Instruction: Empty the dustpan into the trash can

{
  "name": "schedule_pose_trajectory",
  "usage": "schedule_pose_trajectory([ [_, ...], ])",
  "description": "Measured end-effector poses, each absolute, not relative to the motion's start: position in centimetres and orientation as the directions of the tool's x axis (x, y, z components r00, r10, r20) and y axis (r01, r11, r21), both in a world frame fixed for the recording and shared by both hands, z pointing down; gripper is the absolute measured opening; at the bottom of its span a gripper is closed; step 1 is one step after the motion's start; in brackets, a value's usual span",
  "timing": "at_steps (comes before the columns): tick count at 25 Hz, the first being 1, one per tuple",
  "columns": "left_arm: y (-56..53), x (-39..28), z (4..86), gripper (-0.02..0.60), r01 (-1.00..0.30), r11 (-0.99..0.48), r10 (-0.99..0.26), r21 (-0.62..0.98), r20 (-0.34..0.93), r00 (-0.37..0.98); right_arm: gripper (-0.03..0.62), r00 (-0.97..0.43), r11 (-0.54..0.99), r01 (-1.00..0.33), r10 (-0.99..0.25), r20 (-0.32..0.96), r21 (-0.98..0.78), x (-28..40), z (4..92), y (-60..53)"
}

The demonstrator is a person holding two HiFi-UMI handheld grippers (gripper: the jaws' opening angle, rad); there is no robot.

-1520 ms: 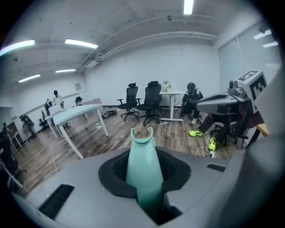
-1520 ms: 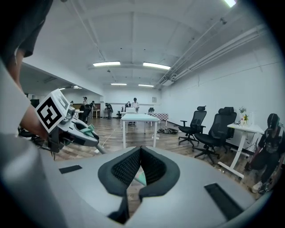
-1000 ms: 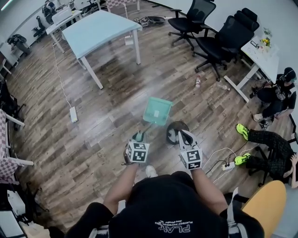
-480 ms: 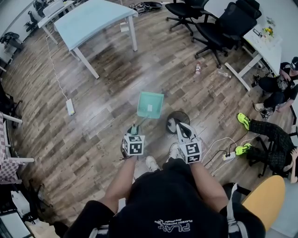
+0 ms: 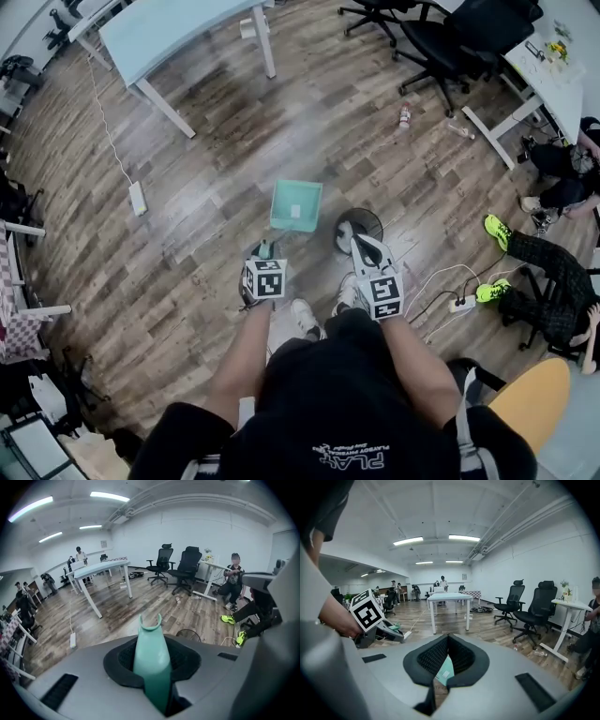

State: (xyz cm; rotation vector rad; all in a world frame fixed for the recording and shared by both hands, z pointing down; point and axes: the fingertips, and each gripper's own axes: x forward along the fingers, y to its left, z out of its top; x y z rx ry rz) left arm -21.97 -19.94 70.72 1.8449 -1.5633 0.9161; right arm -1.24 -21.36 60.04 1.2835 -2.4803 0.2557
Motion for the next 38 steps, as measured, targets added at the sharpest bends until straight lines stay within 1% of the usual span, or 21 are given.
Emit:
schedule_pose_trajectory([
  [15,-19.0,-21.3,78.0,0.098,-0.988,-0.152,-0.482,-0.034,0.875,0.044,0.025,-0.541,0.569,-0.819,-0.717,0.439,-0.079,1.5,65.7,-23.5],
  [25,-18.6,-20.5,81.9,0.098,-0.991,-0.137,-0.43,0.002,0.901,0.061,0.025,-0.549,0.575,-0.81,-0.677,0.489,-0.114,1.9,69.0,-22.7],
  [30,-18.8,-19.5,83.6,0.098,-0.992,-0.128,-0.413,0.017,0.908,0.068,0.025,-0.571,0.602,-0.789,-0.65,0.502,-0.119,1.0,69.9,-23.1],
  [38,-18.1,-18.4,84.9,0.098,-0.985,-0.172,-0.39,0.033,0.916,0.099,0.025,-0.584,0.615,-0.778,-0.634,0.506,-0.129,0.7,70.1,-23.6],
])
